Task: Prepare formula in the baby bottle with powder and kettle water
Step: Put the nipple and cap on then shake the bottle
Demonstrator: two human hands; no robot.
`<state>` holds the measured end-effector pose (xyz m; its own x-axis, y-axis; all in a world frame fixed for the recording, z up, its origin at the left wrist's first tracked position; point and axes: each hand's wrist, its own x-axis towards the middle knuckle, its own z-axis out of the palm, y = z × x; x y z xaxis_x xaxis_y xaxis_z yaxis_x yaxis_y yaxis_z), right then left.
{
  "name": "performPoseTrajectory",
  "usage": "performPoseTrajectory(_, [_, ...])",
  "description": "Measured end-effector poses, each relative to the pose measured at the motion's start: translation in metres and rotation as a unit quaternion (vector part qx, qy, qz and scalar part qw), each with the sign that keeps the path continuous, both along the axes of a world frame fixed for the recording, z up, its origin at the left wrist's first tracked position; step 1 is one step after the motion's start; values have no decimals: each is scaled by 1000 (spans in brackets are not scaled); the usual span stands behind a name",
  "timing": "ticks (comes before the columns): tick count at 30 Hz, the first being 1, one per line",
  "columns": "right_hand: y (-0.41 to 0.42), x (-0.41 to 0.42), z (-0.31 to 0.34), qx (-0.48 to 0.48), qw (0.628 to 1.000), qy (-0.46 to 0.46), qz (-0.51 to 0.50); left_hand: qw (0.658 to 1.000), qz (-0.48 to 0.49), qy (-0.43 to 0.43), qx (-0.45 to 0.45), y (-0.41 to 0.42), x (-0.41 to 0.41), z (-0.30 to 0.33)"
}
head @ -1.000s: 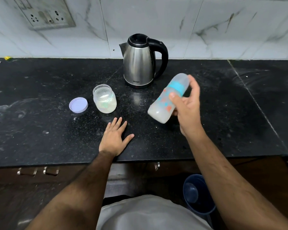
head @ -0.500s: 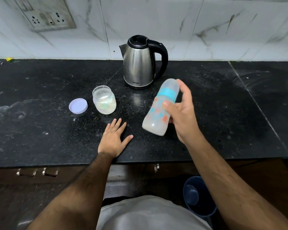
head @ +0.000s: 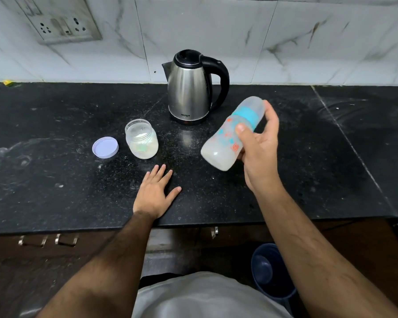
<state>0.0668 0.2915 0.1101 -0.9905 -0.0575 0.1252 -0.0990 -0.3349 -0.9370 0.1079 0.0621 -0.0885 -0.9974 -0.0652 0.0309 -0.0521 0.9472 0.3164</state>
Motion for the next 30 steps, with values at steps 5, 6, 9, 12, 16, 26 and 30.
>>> performPoseTrajectory(5, [-3,9,-1,58,994,16,90,1000,2,1,3,0,0,1])
performPoseTrajectory(6, [-3,11,-1,66,991,21,110,1000,2,1,3,0,0,1])
performPoseTrajectory(9, [-6,3,2,1,999,1,39,1000,1,2,4,0,0,1])
performPoseTrajectory(12, [-7,0,-1,-17,1000,-25,-1,1000,2,3,4,0,1,0])
performPoseTrajectory(16, [-4,11,-7,65,992,-11,103,1000,2,4,6,0,1,1])
performPoseTrajectory(26, [-1,12,-6,58,992,-15,115,1000,5,9,17,0,1,0])
performPoseTrajectory(30, [0,5,-3,-5,999,-33,12,1000,4,11,13,0,1,-2])
